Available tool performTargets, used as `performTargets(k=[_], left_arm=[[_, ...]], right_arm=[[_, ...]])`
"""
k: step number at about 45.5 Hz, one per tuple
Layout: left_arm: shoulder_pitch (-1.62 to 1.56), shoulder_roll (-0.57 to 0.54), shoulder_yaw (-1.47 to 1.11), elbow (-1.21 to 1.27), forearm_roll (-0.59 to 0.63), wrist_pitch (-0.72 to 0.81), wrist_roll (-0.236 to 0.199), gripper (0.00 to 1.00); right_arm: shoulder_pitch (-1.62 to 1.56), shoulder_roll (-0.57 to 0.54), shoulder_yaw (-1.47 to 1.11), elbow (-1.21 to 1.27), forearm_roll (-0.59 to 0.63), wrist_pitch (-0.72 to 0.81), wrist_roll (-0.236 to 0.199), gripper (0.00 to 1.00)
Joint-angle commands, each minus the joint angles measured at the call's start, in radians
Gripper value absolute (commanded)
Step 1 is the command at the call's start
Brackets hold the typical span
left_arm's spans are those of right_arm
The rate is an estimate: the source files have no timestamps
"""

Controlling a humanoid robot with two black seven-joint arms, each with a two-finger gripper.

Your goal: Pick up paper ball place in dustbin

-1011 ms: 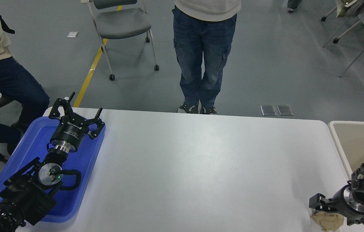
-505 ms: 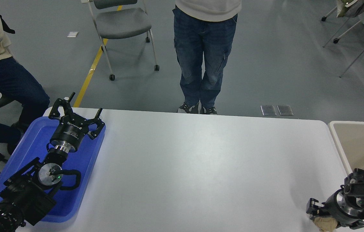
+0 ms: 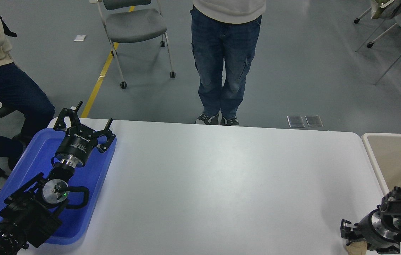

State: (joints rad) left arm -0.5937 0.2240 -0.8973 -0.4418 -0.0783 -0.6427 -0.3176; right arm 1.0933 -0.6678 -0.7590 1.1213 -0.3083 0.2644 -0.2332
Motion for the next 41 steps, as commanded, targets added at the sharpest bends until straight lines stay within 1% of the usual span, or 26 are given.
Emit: performTargets(k=[1, 6, 12, 25, 29, 34, 41], left_arm=[[0.0, 0.0, 0.0, 0.0, 0.0, 0.0, 0.0, 1.0], [0.0, 0.0, 0.0, 0.0, 0.0, 0.0, 0.0, 1.0], [0.0, 0.0, 0.0, 0.0, 0.0, 0.0, 0.0, 1.0], [0.0, 0.0, 0.0, 0.0, 0.0, 0.0, 0.0, 1.0], [0.0, 0.0, 0.0, 0.0, 0.0, 0.0, 0.0, 1.0], [0.0, 0.0, 0.0, 0.0, 0.0, 0.0, 0.0, 1.0], [0.0, 0.0, 0.0, 0.0, 0.0, 0.0, 0.0, 1.0]], right_arm=[[0.066, -0.108, -0.005, 0.083, -0.008, 0.03, 0.0, 0.0], [0.149, -0.167, -0.014, 0.136, -0.011, 0.082, -0.002, 0.0], [0.296, -0.216, -0.074, 0.202, -0.054, 0.214, -0.002, 0.0], [0.716, -0.23, -0.332, 0.285, -0.038, 0.464, 0.0, 0.0], [0.836, -0.228, -0.402, 0.307, 0.001, 0.521, 0.0, 0.0], [0.974, -0.219, -0.494, 0.315, 0.067, 0.521, 0.002, 0.0], [1.141, -0.2, -0.58, 0.328, 0.093, 0.521, 0.002, 0.0]])
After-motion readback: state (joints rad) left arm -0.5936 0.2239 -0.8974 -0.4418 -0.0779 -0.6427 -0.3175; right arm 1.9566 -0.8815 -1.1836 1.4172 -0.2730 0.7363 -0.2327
